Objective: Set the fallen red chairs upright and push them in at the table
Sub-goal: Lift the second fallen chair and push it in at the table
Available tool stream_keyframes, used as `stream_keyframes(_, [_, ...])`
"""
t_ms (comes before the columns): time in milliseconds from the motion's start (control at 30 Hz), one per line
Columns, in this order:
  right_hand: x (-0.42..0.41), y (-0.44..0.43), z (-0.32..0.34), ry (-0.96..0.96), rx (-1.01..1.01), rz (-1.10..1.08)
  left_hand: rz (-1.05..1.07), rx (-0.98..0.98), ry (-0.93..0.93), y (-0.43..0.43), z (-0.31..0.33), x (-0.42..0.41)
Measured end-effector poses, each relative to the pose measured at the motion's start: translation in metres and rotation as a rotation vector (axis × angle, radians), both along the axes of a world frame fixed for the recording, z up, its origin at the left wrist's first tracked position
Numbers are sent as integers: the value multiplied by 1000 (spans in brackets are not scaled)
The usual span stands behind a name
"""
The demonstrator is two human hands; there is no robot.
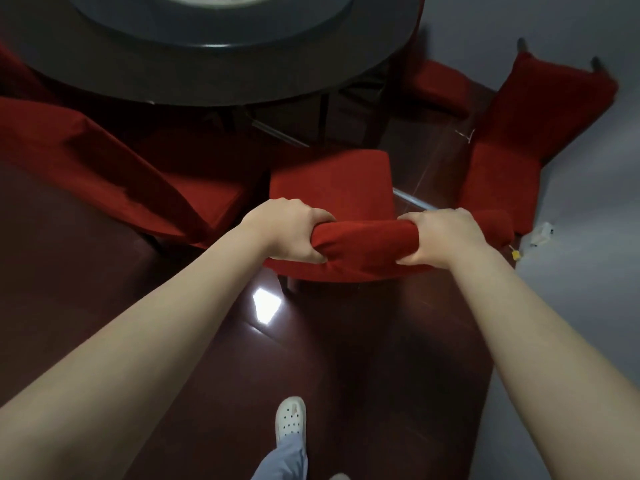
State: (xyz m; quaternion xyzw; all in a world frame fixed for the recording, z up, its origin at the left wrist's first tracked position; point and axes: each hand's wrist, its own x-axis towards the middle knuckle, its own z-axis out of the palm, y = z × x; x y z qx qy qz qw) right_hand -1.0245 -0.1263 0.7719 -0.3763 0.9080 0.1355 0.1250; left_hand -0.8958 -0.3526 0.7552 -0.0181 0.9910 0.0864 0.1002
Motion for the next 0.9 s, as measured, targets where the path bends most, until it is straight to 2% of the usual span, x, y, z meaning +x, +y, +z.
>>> stream_keyframes(433, [-63,-46,10,-10,-9,-3,-6,55,-3,-46,11,-64])
stream_keyframes(900, [-74,-44,3,24,-51,40,23,2,-37,-47,16,-67])
